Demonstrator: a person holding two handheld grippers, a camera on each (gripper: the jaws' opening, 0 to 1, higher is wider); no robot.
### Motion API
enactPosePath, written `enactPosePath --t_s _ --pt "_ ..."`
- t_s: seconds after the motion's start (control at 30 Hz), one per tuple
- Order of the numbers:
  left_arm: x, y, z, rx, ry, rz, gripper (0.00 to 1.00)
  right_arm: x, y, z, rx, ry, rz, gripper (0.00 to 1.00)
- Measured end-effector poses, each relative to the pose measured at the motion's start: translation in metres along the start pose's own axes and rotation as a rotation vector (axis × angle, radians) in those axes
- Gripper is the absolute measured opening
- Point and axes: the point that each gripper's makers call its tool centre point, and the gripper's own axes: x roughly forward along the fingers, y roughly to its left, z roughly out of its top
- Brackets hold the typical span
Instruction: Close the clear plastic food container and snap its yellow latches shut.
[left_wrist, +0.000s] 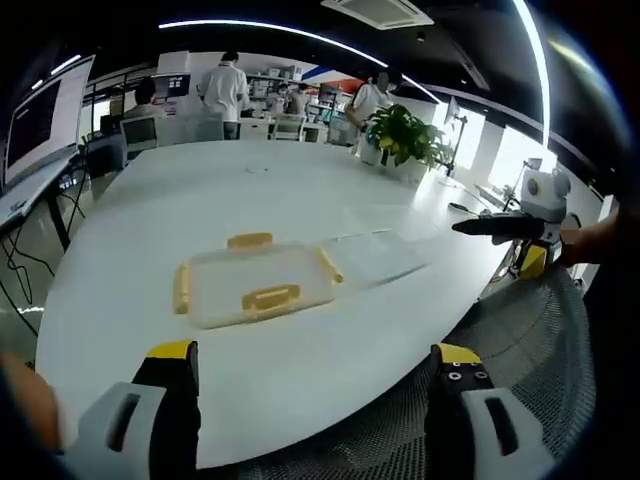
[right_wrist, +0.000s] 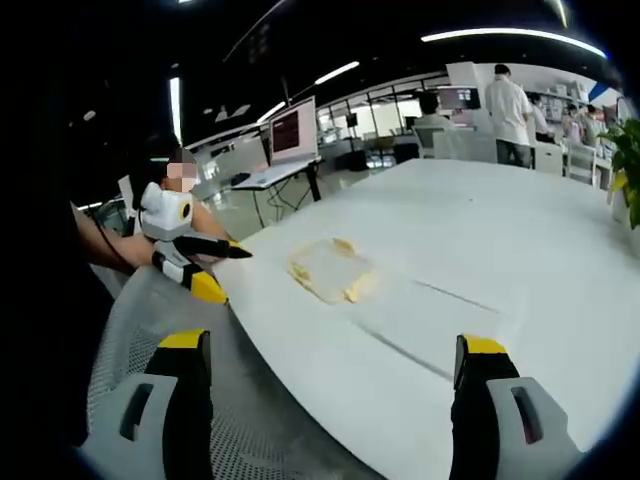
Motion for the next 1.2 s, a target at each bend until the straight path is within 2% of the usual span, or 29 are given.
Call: enactPosePath --t_s 0.23,0.47,0.53,0.7,0.8,0.93,1.0,1.07,1.2 --pt "0.001 0.000 -0.002 0.002 0.008 0.001 0.93 0.000 0.000 -0.001 0.000 0.011 -0.001 1.00" --pt "0.000 0.001 -0.002 0.006 0.013 0.006 0.91 0.000 0.000 0.004 0.006 -0.013 0.000 0.99" --pt "0.001 -0.002 -0.004 0.018 0.037 -0.007 0.91 -0.001 -0.001 0.005 0.006 -0.011 0.001 0.97" --pt "-0.002 -0.003 0.000 0.033 0.040 -0.009 0.83 -0.004 -0.002 0.009 0.011 -0.036 0.006 0.95" --pt "-0.003 -0.003 0.001 0.033 0.036 -0.012 0.80 -0.004 -0.003 0.009 0.015 -0.028 0.003 0.92" --pt "-0.001 0.005 0.004 0.023 0.049 -0.007 0.77 -0.003 -0.003 0.010 0.023 -0.030 0.005 0.91" --pt "0.003 0.010 0.009 0.040 0.036 0.004 0.76 -0.004 -0.002 0.010 0.012 -0.031 0.007 0.91" --pt "0.006 0.011 0.013 0.016 0.030 0.005 0.75 -0.004 -0.002 0.010 0.010 -0.026 0.016 0.90" --pt "0.005 0.000 0.031 0.059 -0.018 -0.019 0.75 -0.006 -0.004 0.013 0.000 -0.038 0.011 0.86"
